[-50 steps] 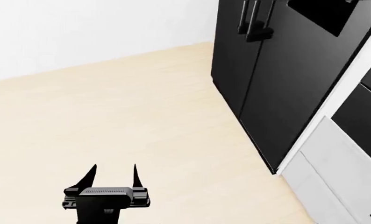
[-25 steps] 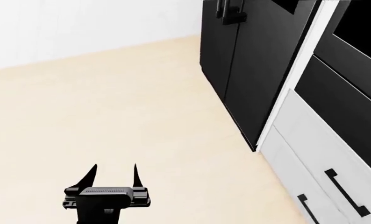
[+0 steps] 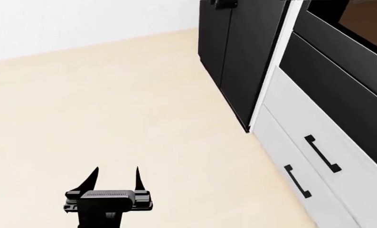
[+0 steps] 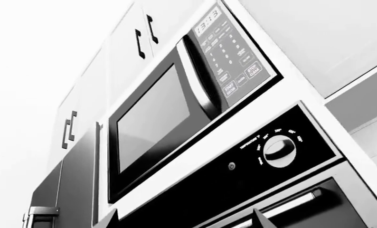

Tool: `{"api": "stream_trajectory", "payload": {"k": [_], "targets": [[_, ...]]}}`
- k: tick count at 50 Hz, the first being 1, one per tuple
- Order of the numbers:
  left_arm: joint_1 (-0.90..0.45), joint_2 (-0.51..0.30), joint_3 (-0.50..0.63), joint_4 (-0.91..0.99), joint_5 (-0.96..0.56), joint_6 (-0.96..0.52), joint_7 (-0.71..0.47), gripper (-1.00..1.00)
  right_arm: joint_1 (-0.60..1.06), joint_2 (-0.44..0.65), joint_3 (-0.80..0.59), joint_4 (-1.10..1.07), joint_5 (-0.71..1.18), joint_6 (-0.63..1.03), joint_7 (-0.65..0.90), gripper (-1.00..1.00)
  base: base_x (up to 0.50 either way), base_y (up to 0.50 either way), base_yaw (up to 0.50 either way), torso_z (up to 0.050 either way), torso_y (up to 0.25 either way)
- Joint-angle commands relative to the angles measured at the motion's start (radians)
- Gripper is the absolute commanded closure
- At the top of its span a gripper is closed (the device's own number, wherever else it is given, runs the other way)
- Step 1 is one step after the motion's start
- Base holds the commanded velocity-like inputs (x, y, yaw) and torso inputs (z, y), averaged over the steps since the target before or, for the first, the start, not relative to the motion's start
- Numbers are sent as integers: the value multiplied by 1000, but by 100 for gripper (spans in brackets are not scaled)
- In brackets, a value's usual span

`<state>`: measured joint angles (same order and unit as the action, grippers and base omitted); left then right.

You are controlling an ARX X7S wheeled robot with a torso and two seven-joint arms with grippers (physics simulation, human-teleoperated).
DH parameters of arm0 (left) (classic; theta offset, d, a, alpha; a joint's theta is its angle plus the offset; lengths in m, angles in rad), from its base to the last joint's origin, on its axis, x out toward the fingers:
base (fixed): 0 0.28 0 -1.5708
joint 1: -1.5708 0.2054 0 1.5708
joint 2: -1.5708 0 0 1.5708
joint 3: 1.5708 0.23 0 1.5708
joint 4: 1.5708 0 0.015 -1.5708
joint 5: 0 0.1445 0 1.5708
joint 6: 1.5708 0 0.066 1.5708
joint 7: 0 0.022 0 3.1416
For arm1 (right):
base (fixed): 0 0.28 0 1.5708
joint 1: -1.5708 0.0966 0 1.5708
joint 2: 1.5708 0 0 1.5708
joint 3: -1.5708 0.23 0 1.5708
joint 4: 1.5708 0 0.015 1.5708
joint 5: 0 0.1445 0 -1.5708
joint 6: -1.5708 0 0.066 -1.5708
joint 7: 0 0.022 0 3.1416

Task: Open the oven door

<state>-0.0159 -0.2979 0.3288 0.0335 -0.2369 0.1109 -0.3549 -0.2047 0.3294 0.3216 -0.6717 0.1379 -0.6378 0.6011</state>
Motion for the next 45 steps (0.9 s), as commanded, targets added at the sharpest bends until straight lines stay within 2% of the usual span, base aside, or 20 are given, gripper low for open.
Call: {"api": "stream_trajectory", "payload": {"k": [1,19,34,45], "targets": [[1,-2,4,-2,-2,3,-2,-100,-2,1,-1,0,6,-4,3,-100,-49,-495,0,0,0],[-2,-5,8,-6,-5,7,-5,-100,-2,1,-4,3,1,-9,6,-100,121,-527,0,0,0],[-1,-8,11,-7,-8,9,-8,-100,-3,3,-5,4,-1,-12,8,-100,314,-406,0,0,0],[-3,-10,14,-6,-10,8,-10,-100,-2,5,-6,5,-3,-14,9,-100,456,-211,0,0,0]]}}
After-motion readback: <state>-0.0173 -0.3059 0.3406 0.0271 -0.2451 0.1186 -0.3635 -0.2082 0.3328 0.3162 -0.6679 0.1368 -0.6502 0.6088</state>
